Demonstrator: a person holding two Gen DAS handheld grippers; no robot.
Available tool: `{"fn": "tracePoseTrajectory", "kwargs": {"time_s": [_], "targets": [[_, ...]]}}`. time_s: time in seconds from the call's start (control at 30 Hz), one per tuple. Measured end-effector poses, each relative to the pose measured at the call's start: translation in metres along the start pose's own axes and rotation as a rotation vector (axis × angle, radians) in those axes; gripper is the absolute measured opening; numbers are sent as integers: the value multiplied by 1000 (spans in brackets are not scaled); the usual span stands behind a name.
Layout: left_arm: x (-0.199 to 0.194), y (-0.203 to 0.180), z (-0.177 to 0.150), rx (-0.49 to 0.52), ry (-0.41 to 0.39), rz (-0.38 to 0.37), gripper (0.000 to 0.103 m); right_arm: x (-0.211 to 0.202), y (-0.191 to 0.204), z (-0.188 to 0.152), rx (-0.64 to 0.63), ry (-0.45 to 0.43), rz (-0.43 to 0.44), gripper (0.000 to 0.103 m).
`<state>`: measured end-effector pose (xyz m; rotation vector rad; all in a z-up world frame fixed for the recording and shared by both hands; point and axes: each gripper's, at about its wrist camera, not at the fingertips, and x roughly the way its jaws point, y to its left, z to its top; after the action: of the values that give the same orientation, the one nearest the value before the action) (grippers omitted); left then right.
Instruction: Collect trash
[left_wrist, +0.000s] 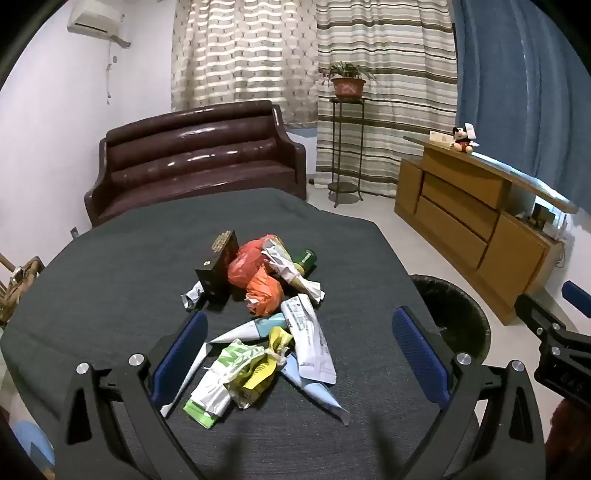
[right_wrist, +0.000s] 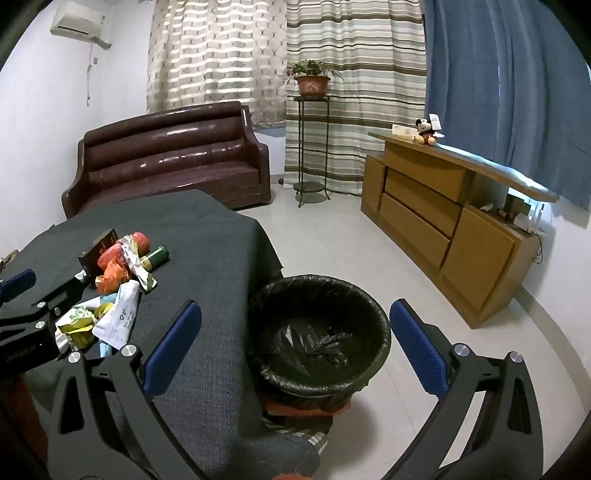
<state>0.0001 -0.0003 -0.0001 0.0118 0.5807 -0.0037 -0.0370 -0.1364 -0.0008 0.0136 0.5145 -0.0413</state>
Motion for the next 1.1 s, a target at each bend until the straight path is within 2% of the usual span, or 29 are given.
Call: {"fn": "tracePoseTrajectory", "kwargs": {"time_s": [1.1], "targets": [[4,1,4,-6,6,6,98,-2,-2,2,15,1,6,100]]}}
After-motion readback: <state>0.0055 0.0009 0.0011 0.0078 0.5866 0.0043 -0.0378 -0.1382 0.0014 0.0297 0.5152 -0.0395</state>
